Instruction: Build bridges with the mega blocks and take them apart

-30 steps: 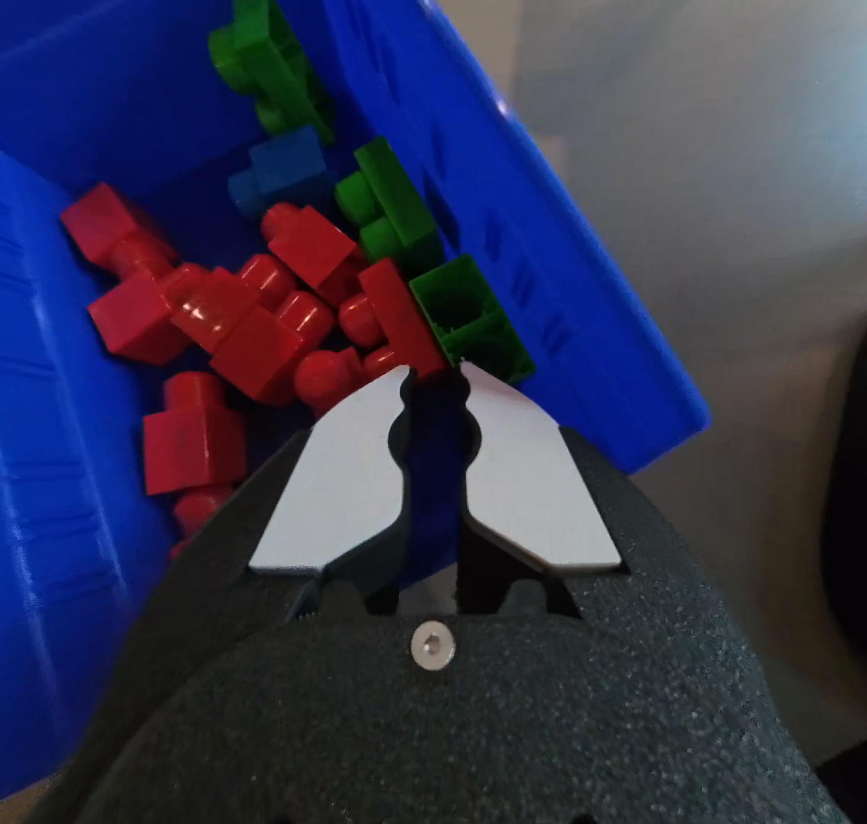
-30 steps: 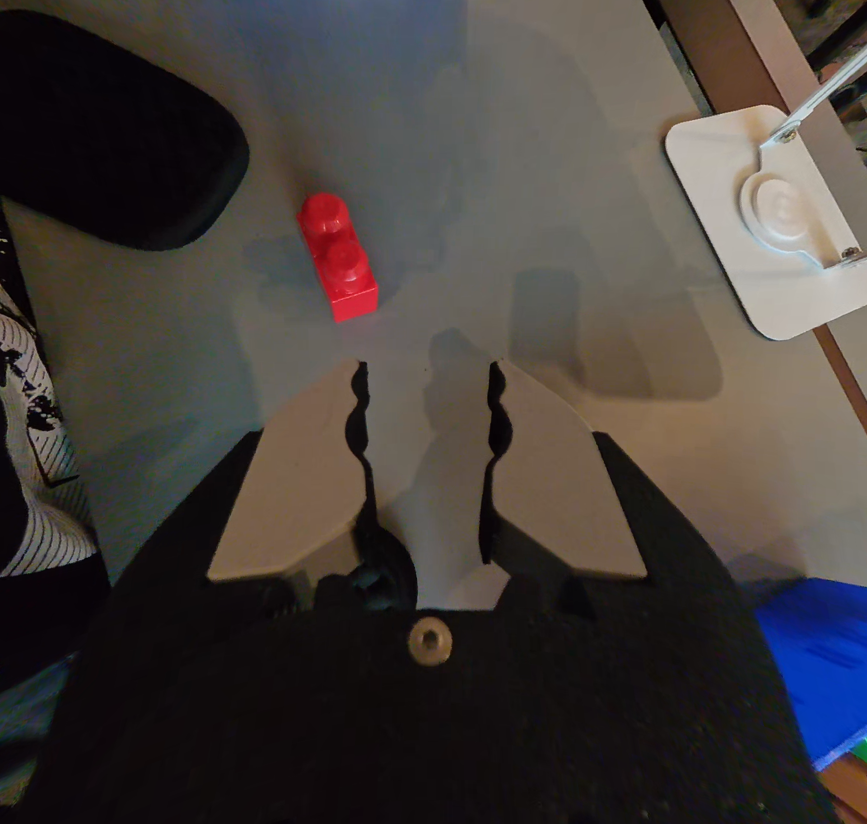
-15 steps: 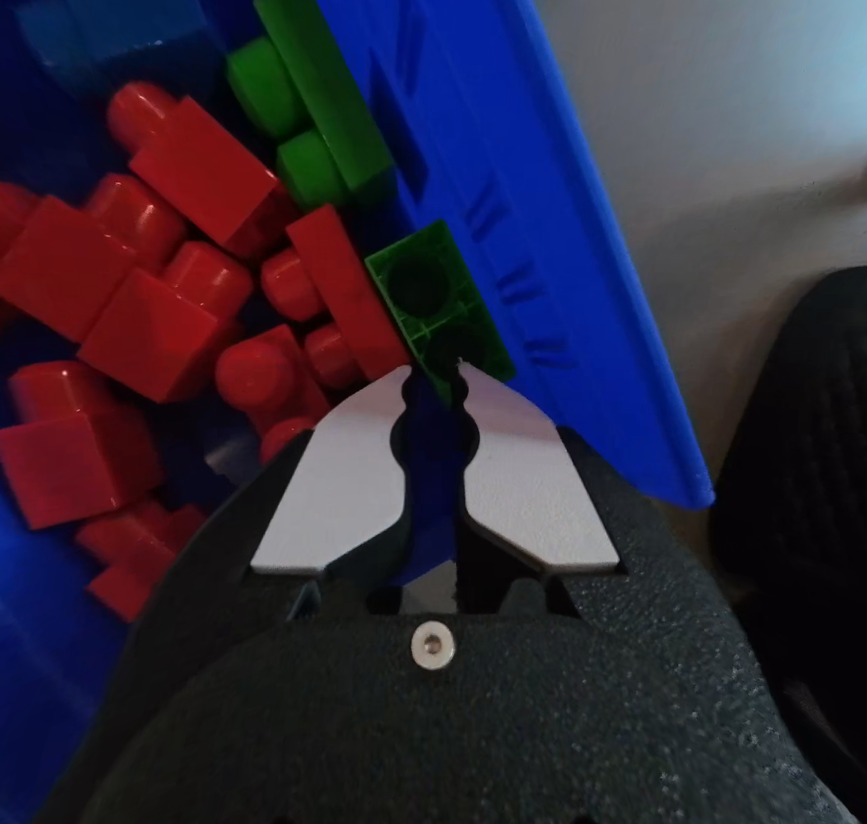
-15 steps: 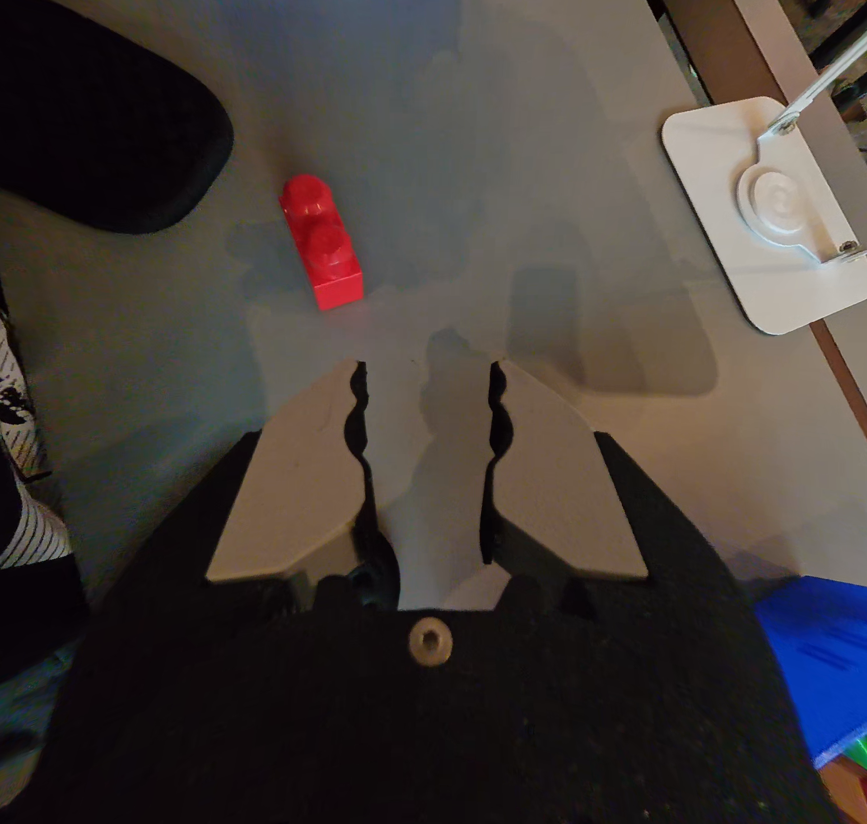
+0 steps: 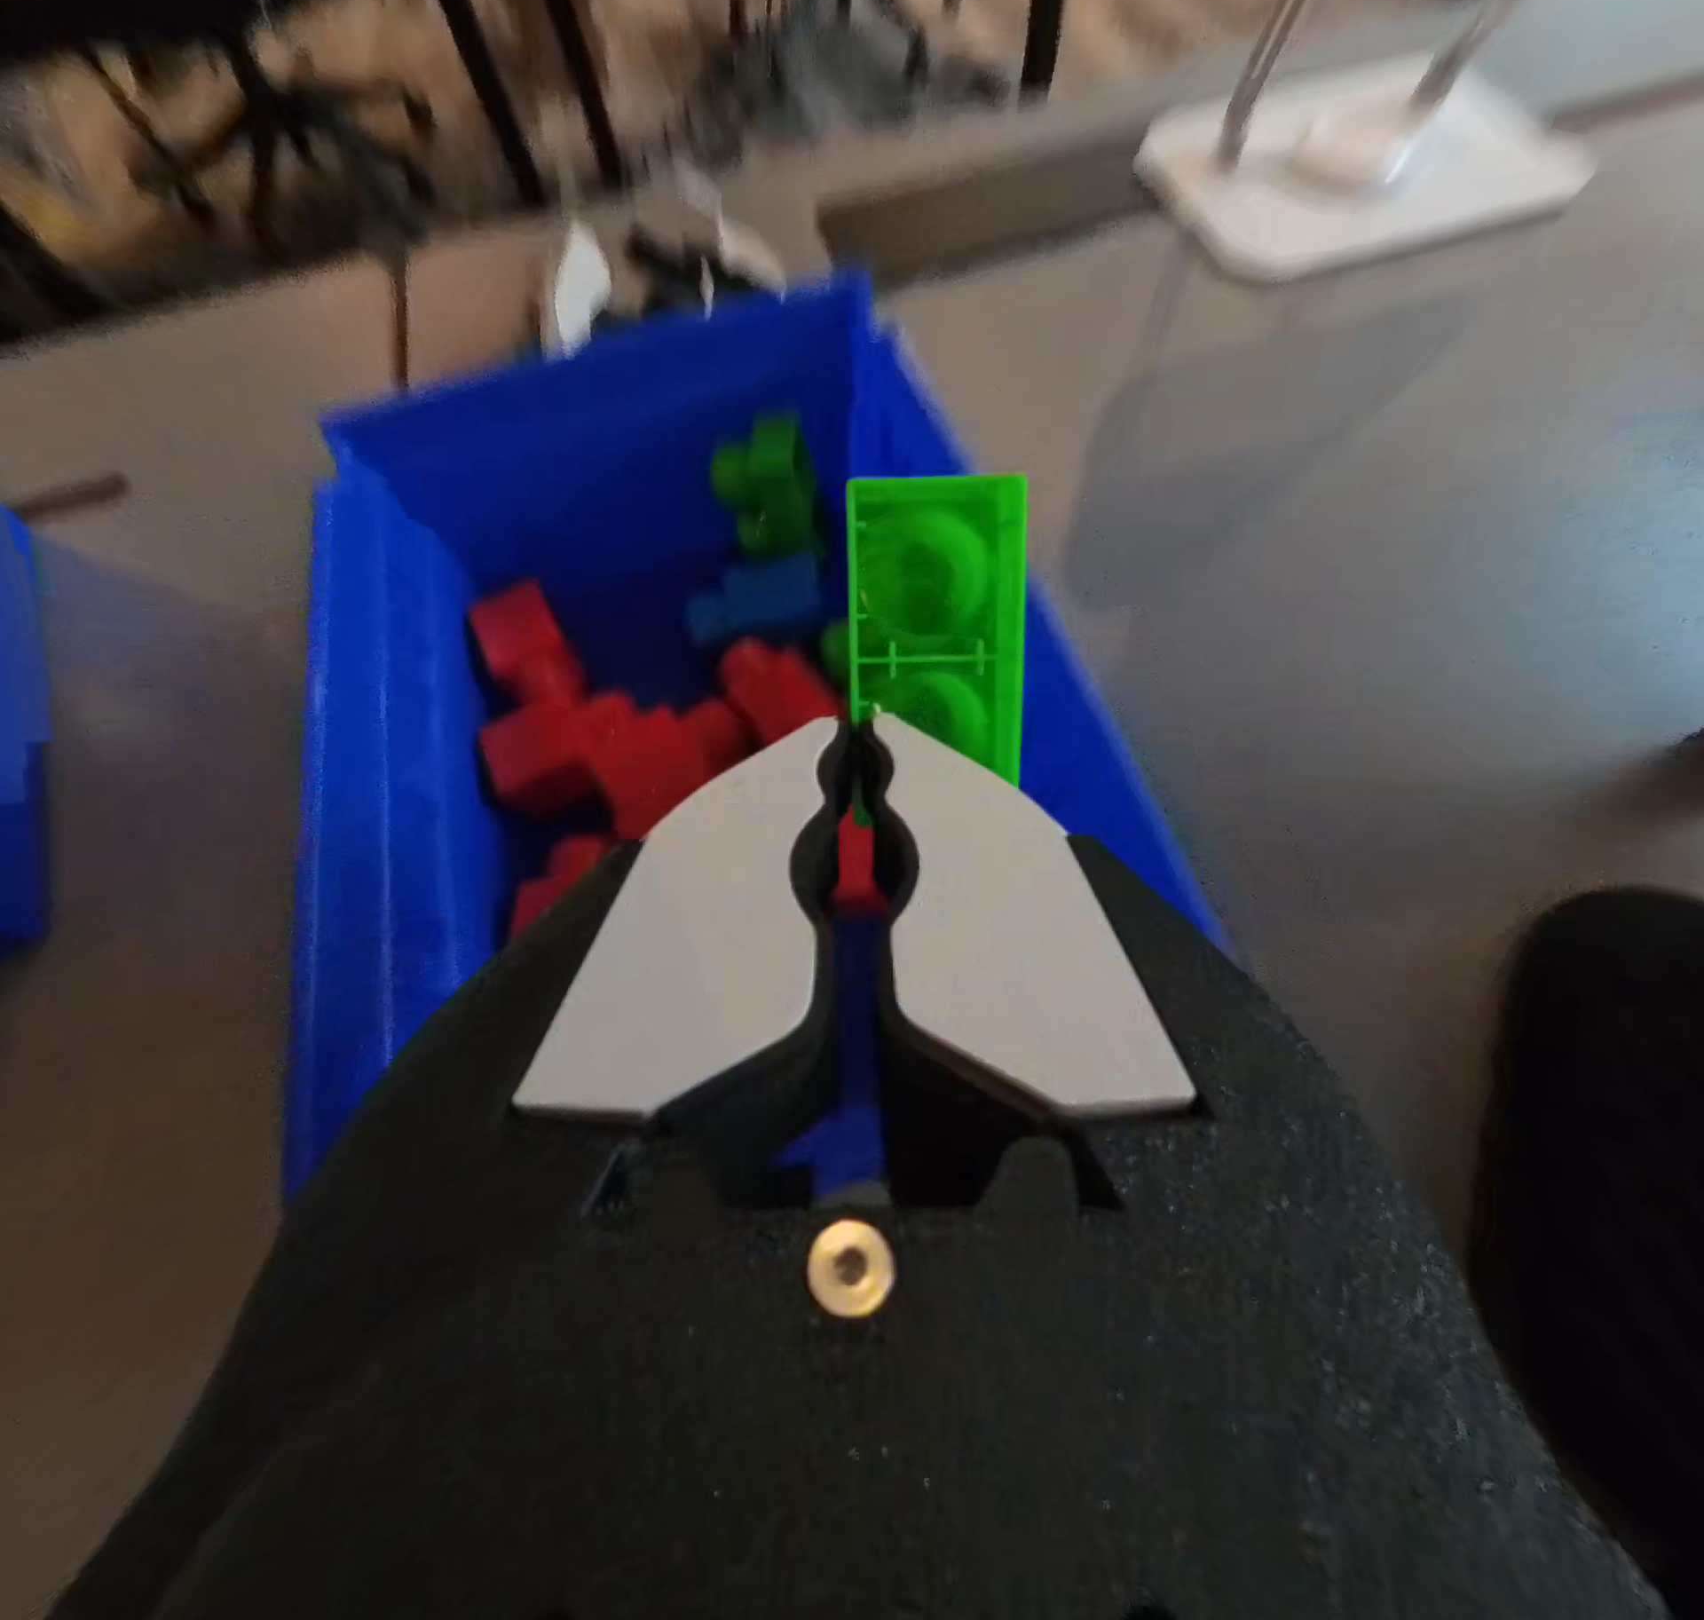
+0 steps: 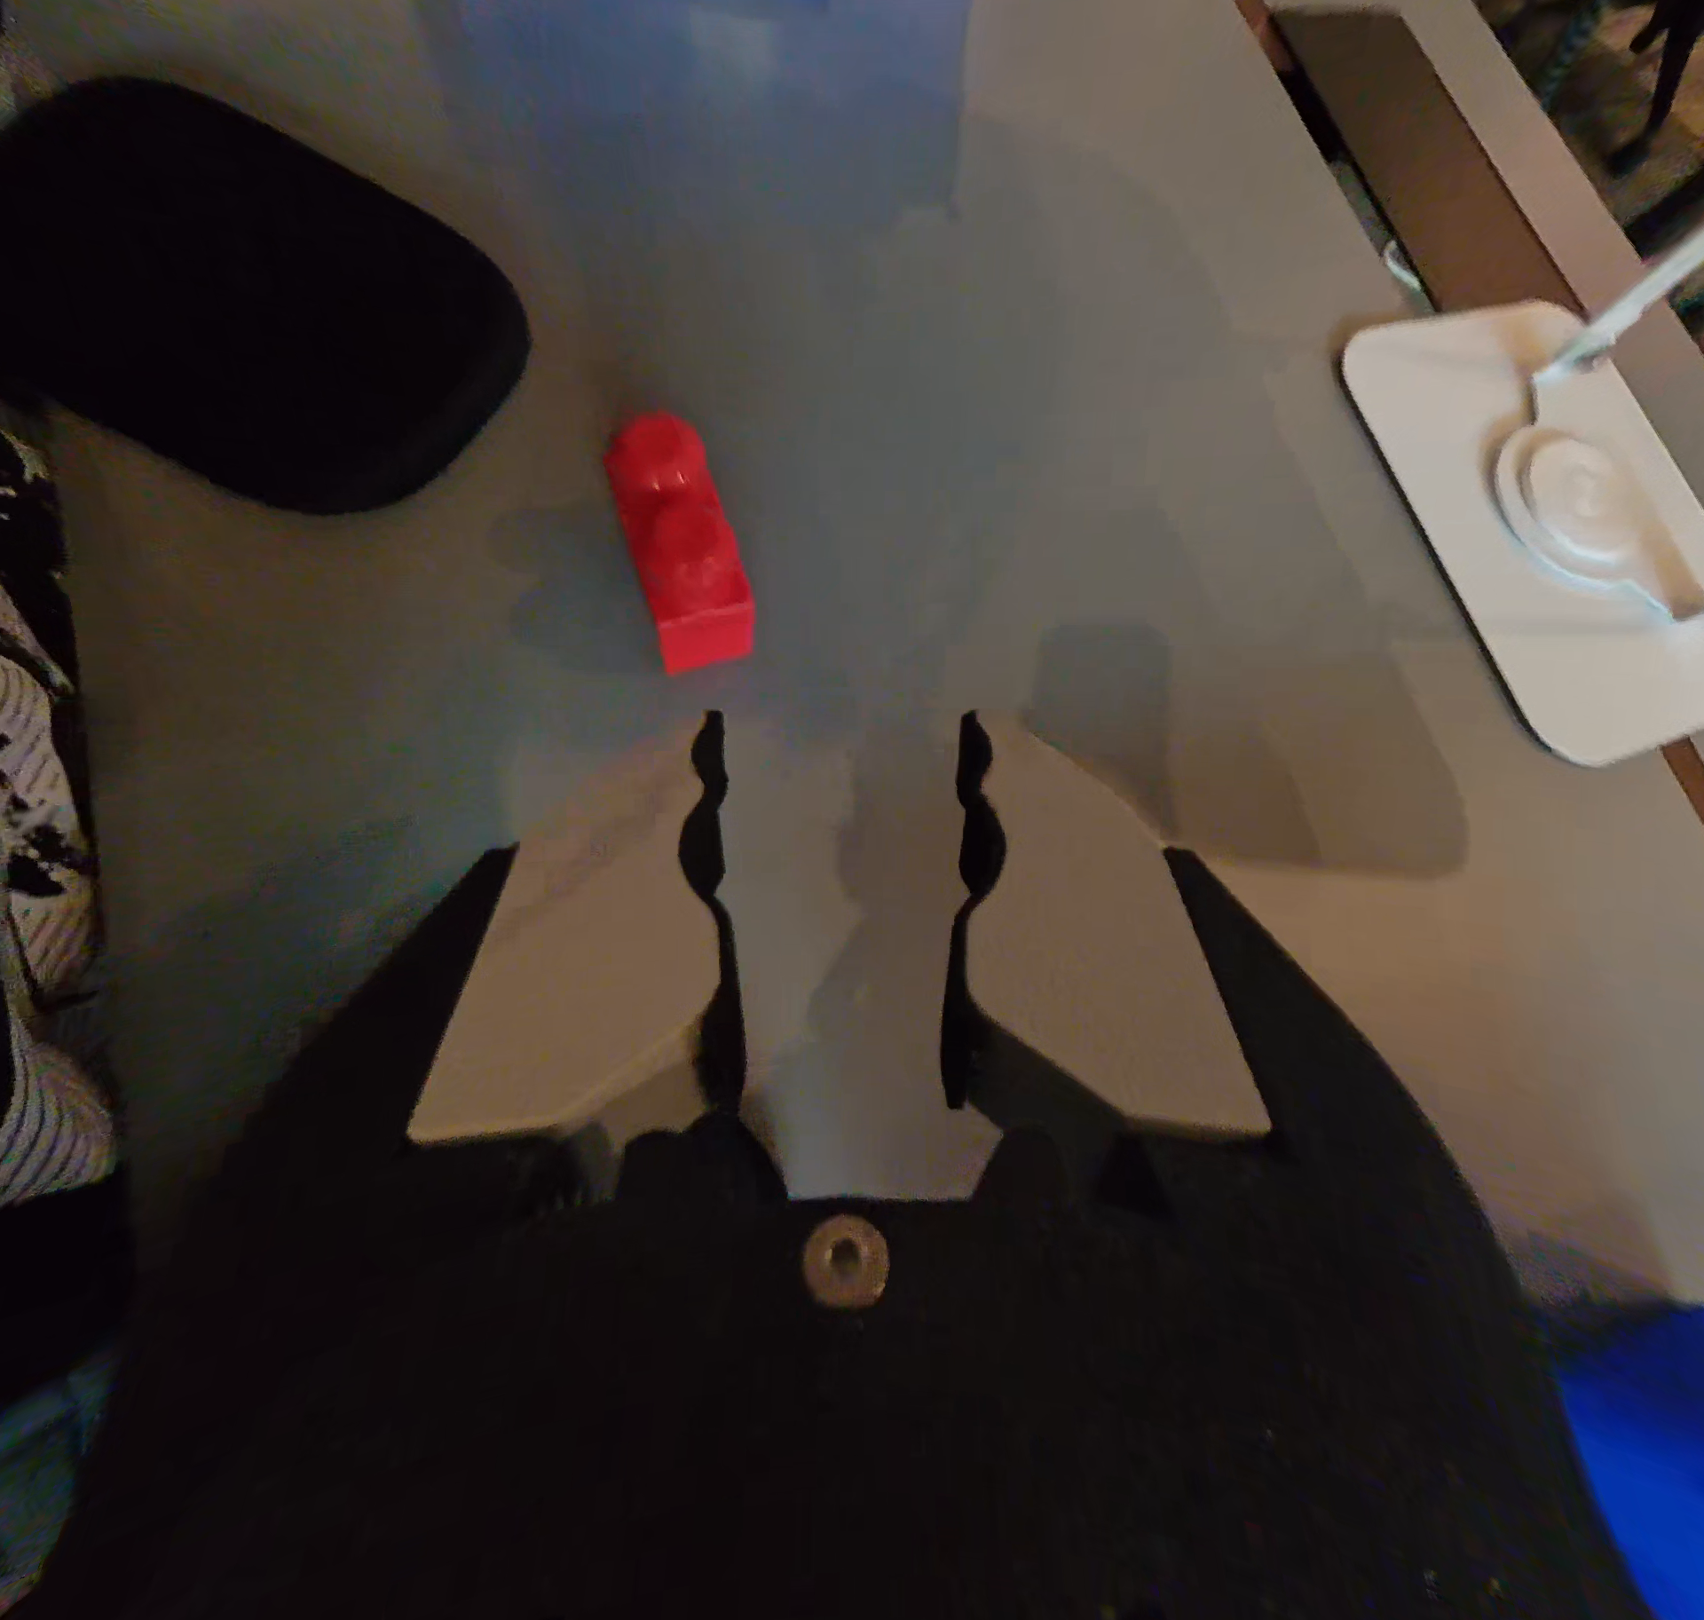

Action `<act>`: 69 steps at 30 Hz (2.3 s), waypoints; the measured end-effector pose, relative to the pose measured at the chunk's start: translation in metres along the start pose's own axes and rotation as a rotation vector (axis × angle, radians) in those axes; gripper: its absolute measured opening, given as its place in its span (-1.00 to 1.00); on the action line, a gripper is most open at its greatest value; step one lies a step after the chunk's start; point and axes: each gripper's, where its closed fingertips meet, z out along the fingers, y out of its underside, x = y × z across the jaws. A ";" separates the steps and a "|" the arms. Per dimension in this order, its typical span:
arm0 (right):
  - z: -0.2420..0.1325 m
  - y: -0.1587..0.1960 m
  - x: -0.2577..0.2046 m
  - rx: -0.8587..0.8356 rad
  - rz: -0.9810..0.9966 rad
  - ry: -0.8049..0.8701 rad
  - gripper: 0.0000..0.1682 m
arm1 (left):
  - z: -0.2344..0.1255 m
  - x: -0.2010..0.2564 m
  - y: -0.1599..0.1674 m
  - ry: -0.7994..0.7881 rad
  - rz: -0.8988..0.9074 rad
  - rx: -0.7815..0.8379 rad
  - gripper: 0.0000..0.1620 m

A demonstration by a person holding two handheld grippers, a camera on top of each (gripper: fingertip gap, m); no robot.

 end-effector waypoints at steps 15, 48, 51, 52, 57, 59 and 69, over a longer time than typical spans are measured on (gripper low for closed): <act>0.044 -0.145 -0.065 0.523 -0.004 -0.184 -0.36 | -0.040 0.260 -0.104 0.820 -0.030 0.654 -0.98; 0.035 -0.062 -0.072 -0.152 -0.385 -0.300 -0.59 | -0.010 0.357 -0.035 0.930 0.536 0.384 -0.57; 0.032 -0.066 -0.069 -0.161 -0.396 -0.281 -0.54 | -0.013 0.356 -0.040 0.934 0.498 0.475 -0.57; 0.032 -0.070 -0.070 -0.151 -0.392 -0.276 -0.41 | -0.014 0.356 -0.042 0.928 0.487 0.511 -0.57; 0.032 -0.080 -0.077 -0.170 -0.427 -0.281 -0.38 | -0.015 0.360 -0.042 0.928 0.466 0.583 -0.57; 0.034 -0.081 -0.077 -0.199 -0.444 -0.268 -0.45 | -0.014 0.360 -0.041 0.924 0.474 0.586 -0.57; 0.044 -0.065 -0.061 -0.372 -0.419 -0.210 -0.58 | 0.018 0.342 -0.014 0.933 0.560 0.421 -0.28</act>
